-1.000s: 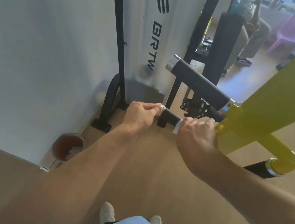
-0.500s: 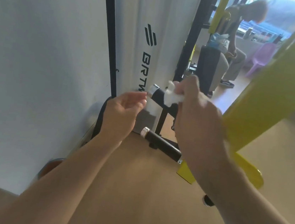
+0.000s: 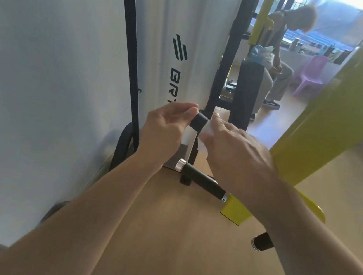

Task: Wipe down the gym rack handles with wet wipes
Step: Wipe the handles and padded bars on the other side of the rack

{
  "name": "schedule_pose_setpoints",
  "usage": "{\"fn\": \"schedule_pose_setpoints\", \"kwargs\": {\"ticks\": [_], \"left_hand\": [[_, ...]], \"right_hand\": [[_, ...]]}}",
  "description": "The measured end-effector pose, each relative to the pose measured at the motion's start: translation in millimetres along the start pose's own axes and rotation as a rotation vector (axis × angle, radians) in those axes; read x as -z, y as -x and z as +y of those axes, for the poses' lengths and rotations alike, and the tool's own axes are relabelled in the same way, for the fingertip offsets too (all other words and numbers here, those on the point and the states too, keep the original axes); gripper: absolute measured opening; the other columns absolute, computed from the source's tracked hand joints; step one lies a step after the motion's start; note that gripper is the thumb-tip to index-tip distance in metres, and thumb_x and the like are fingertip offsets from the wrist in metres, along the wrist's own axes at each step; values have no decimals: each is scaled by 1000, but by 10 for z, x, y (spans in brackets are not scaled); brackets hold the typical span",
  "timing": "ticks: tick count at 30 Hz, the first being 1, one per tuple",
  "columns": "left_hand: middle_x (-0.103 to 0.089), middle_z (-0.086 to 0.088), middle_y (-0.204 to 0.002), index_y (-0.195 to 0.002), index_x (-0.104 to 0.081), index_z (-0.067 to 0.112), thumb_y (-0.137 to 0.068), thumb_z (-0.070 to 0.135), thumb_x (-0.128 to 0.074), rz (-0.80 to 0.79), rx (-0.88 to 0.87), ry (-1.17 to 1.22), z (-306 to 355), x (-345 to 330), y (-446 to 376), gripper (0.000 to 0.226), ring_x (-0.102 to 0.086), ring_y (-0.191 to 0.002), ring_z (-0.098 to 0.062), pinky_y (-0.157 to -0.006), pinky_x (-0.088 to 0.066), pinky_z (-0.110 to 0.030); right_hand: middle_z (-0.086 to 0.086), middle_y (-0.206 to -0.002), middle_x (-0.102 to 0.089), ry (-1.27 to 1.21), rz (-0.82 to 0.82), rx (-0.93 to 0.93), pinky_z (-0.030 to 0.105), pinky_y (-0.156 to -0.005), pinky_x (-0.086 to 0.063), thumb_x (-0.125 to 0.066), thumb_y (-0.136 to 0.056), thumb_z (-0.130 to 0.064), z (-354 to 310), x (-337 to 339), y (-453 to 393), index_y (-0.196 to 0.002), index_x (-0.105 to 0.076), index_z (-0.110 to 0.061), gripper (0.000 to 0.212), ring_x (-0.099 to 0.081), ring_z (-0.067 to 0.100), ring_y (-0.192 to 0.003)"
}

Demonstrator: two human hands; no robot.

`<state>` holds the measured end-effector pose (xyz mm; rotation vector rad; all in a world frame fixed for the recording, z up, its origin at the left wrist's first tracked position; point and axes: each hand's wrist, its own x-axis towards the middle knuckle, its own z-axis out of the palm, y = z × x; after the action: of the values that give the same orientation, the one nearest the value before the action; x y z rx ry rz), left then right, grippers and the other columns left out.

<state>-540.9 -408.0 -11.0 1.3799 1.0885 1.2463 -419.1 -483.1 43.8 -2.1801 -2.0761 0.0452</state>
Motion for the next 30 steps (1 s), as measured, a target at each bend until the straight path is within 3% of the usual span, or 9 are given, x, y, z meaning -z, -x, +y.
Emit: {"fn": "schedule_pose_setpoints", "kwargs": {"ticks": [3, 6, 8, 10, 14, 17, 22, 26, 30], "left_hand": [[-79, 9, -102, -109, -78, 23, -95, 26, -69, -18, 9, -13, 20, 44, -47, 17, -72, -100, -10, -99, -55, -31], [-79, 10, -101, -108, -78, 23, -94, 27, -70, -69, 8, -7, 23, 81, -82, 17, -71, -101, -11, -97, -54, -26], [-78, 13, -98, -107, -78, 25, -94, 29, -70, -102, 7, -25, 18, 92, -95, 17, -70, -100, -7, -92, -50, -15], [-77, 14, -98, -106, -77, 27, -93, 32, -70, -139, 22, -28, 18, 101, -112, 16, -69, -103, -8, -91, -47, -12], [-78, 16, -93, -106, -78, 28, -93, 34, -70, -135, 5, -77, 59, 102, -128, 17, -70, -98, -3, -82, -46, -5], [-79, 13, -98, -108, -79, 26, -92, 33, -71, -127, 12, -60, 64, 128, -153, 19, -71, -101, -4, -91, -49, -16], [-78, 10, -103, -109, -78, 25, -93, 33, -70, -135, 16, -67, 47, 136, -173, 20, -71, -104, -11, -96, -52, -24], [-78, 9, -105, -110, -76, 25, -94, 31, -69, -140, 17, -50, 51, 87, -114, 19, -70, -103, -12, -93, -51, -19], [-77, 11, -104, -108, -77, 28, -93, 33, -70, -123, 53, -34, 94, 85, -93, 17, -69, -102, -8, -88, -49, -18]], "right_hand": [[2, -104, -58, -58, 10, 56, 36, -68, -45, -46, -102, -24, -42, -47, -184, -128, -49, -14, 28, -62, 25, -92], [0, -91, -51, 113, 62, 24, 34, -71, -33, -42, -100, -17, -66, -44, -119, -111, -48, -15, 13, -53, 22, -74], [0, -85, -47, 297, 79, -53, 36, -72, -30, -34, -97, -13, -31, -36, 50, -106, -45, -14, 15, -45, 23, -66], [2, -82, -52, 482, 77, -124, 37, -73, -36, -27, -97, -15, -9, -44, 182, -108, -48, -9, 24, -47, 24, -64], [8, -88, -65, 535, 145, -44, 42, -83, -44, -36, -102, -34, -30, -142, -33, -106, -53, -6, 32, -63, 27, -76], [13, -96, -67, 412, 181, 34, 45, -84, -45, -42, -102, -39, -101, -237, -273, -109, -55, -3, 38, -65, 31, -85], [5, -106, -64, 249, 56, 79, 42, -97, -39, -37, -100, -56, 26, -57, -175, -121, -44, -9, 52, -63, 27, -99], [7, -128, -59, 236, -94, 142, 40, -96, -44, -46, -100, -31, 152, 108, -50, -147, -25, -5, 58, -60, 28, -110], [11, -131, -59, 60, 20, 145, 41, -90, -53, -54, -94, -3, 132, 24, -139, -158, -7, -6, 79, -62, 30, -111]]}}
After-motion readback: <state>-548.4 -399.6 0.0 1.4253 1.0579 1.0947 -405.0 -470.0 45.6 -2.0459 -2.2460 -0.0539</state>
